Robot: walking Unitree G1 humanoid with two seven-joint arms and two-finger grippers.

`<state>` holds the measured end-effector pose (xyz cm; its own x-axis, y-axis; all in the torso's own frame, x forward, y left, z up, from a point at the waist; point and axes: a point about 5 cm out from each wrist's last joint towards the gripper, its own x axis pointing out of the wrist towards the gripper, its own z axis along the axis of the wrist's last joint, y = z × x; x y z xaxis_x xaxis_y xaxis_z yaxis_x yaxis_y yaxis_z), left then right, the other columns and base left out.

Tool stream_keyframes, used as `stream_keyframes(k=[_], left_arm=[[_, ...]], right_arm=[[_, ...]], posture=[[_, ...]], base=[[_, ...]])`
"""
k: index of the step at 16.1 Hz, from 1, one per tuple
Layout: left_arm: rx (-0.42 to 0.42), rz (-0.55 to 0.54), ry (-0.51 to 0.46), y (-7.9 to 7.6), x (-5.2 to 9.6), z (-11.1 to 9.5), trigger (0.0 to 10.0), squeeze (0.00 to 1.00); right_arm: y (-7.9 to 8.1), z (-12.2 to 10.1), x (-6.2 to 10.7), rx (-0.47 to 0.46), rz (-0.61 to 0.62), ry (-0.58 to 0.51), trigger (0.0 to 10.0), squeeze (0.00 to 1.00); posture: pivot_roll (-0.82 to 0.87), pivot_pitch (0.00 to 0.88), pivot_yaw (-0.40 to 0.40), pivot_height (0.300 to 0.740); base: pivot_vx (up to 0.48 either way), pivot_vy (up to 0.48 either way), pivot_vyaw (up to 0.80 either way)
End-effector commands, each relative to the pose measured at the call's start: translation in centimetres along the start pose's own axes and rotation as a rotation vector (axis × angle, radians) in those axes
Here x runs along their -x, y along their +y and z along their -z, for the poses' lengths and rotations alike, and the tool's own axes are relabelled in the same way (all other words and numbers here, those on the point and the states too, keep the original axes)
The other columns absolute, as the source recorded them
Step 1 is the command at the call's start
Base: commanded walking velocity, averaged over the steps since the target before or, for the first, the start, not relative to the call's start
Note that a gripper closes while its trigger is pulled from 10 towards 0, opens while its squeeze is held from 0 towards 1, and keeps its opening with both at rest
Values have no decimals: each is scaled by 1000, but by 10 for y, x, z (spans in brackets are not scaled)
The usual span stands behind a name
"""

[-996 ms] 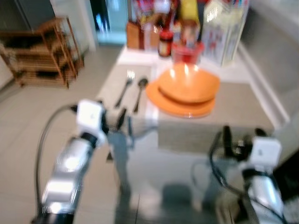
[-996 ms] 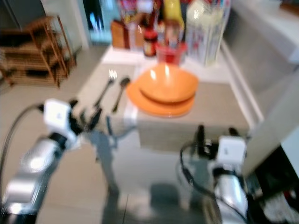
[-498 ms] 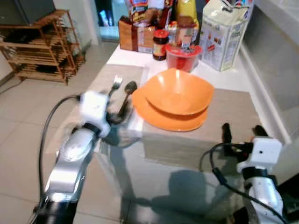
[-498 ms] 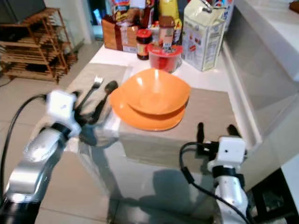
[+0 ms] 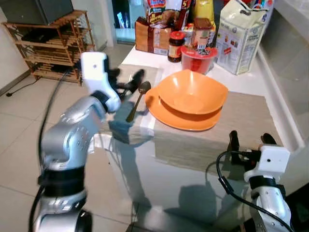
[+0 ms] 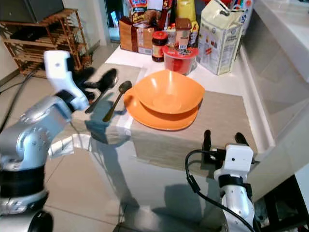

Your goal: Setting the table

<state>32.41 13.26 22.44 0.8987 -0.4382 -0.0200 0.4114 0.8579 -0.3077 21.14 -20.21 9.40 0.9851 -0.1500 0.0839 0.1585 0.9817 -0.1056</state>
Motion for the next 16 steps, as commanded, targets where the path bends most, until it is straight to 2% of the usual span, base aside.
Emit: stream_keyframes(k=[1,2,4,7,11,16], left_arm=[[96,2,114,0,-5,8,10000,0],[113,5,145,-1,-6,10,10000,0],[240,29,243,-7,-9,15,10000,0],[306,56,285,-16,-14,16,10000,0],[328,71,303,-25,-18,10,10000,0],[320,76,331,-31,-25,12,10000,0]], right_arm=[[1,2,0,4,2,11,10000,0],[1,2,0,4,2,11,10000,0],[1,3,-1,8,-1,13,10000,0],[-1,6,-2,14,-3,18,10000,0],[0,10,-1,11,-1,25,10000,0],[0,9,1,11,8,20,10000,0]], posture=[[-60,0,23,740],[-60,0,23,740],[-63,0,22,740],[-65,0,19,740],[-69,0,27,740],[-85,0,36,740]], base=[[0,0,0],[0,0,0],[0,0,0],[0,0,0],[0,0,0],[0,0,0]])
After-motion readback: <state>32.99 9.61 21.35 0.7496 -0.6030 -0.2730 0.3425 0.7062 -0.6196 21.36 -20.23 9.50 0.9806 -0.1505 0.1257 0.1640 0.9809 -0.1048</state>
